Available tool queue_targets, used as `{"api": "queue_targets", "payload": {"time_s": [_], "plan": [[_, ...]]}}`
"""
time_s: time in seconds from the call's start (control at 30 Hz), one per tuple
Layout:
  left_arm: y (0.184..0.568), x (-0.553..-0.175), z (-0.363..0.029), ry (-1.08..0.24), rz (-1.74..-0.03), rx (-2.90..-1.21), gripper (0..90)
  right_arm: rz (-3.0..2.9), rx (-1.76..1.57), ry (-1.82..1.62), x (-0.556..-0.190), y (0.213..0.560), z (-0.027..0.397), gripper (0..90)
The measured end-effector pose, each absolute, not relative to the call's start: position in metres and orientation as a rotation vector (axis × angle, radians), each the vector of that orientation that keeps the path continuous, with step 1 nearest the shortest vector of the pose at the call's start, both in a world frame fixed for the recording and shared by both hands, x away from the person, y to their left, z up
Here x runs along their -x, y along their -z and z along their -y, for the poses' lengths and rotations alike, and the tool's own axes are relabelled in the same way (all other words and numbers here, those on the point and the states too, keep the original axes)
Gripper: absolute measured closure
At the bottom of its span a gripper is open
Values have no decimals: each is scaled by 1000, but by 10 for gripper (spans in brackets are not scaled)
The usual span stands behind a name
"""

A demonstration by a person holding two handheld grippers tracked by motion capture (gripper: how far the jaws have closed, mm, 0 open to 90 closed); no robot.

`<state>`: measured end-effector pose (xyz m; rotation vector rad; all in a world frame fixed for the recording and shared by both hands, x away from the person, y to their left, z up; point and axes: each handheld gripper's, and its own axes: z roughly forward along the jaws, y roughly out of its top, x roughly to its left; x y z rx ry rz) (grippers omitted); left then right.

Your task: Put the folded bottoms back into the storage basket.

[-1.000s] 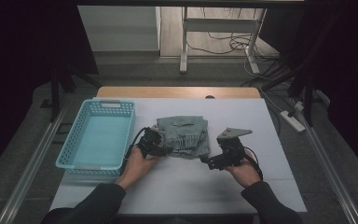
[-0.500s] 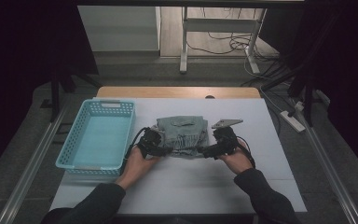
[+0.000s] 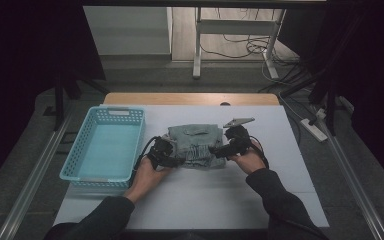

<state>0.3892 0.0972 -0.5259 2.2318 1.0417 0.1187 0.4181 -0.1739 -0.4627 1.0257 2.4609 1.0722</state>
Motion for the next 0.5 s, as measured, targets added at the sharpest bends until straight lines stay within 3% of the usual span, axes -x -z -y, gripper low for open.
{"api": "queue_targets", "payload": {"time_s": [0.5], "plan": [[526, -389, -97, -118, -1042, -2230, 476, -2450, -1120, -1012, -451, 469, 183, 6]]}}
